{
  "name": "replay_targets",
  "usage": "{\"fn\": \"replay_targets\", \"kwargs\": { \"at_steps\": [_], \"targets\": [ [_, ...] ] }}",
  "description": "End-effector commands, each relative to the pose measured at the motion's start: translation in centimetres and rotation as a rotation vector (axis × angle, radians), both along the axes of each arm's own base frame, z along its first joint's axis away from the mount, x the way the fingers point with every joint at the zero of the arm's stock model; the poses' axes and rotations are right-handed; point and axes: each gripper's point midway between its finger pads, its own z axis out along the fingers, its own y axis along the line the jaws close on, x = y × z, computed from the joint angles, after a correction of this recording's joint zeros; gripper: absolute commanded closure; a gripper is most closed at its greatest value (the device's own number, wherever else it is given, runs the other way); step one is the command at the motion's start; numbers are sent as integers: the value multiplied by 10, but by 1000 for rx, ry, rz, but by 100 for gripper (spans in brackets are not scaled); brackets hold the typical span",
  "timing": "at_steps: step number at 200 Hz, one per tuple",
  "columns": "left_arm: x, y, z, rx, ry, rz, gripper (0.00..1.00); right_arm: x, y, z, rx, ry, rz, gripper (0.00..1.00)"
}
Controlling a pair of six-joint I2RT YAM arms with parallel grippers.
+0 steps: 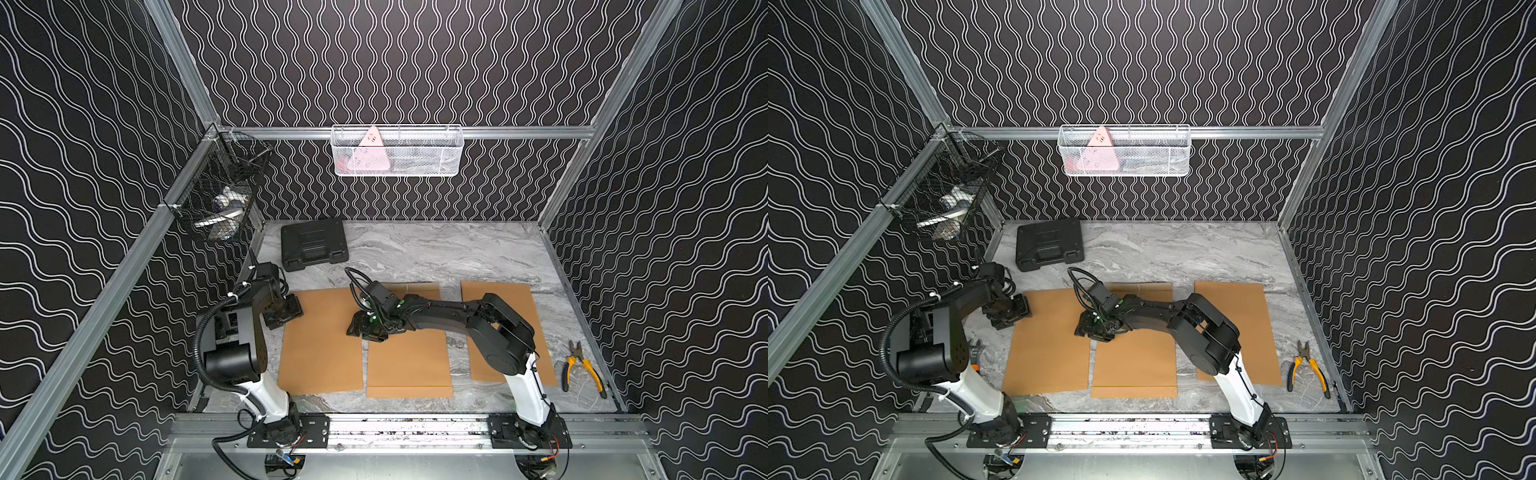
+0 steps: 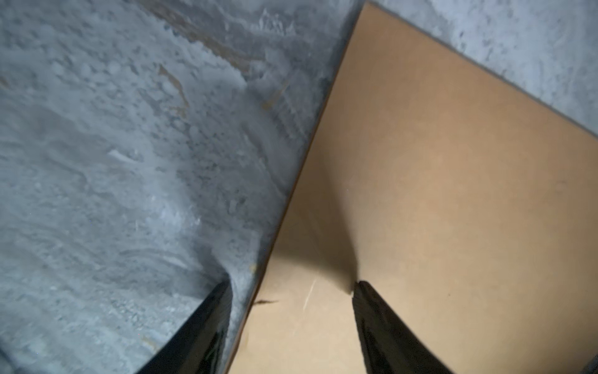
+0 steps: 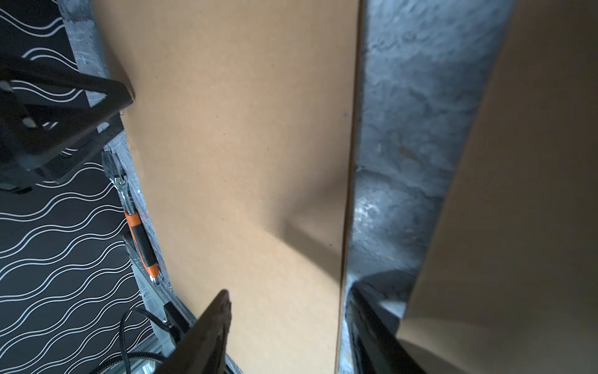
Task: Open the file bag
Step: Pick up the file bag from the center of the board.
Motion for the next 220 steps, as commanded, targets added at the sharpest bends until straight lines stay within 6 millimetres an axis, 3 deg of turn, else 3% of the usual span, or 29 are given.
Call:
{"fn": "replay_targets", "kwargs": {
  "at_steps": [1, 44, 163, 220],
  "targets": [
    [-7, -5, -13, -33, 40, -4, 35, -1, -3, -7, -30, 4, 3, 42],
    [-9, -7, -17, -45, 56, -8, 36, 2, 2, -6, 15, 4, -6, 42],
    [-12, -11, -19, -52, 76, -25, 37, 10, 25, 31, 187, -54, 48, 45],
    [-11, -12, -18, -56, 71, -27, 37, 9, 23, 21, 159, -32, 46, 59]
  ]
}}
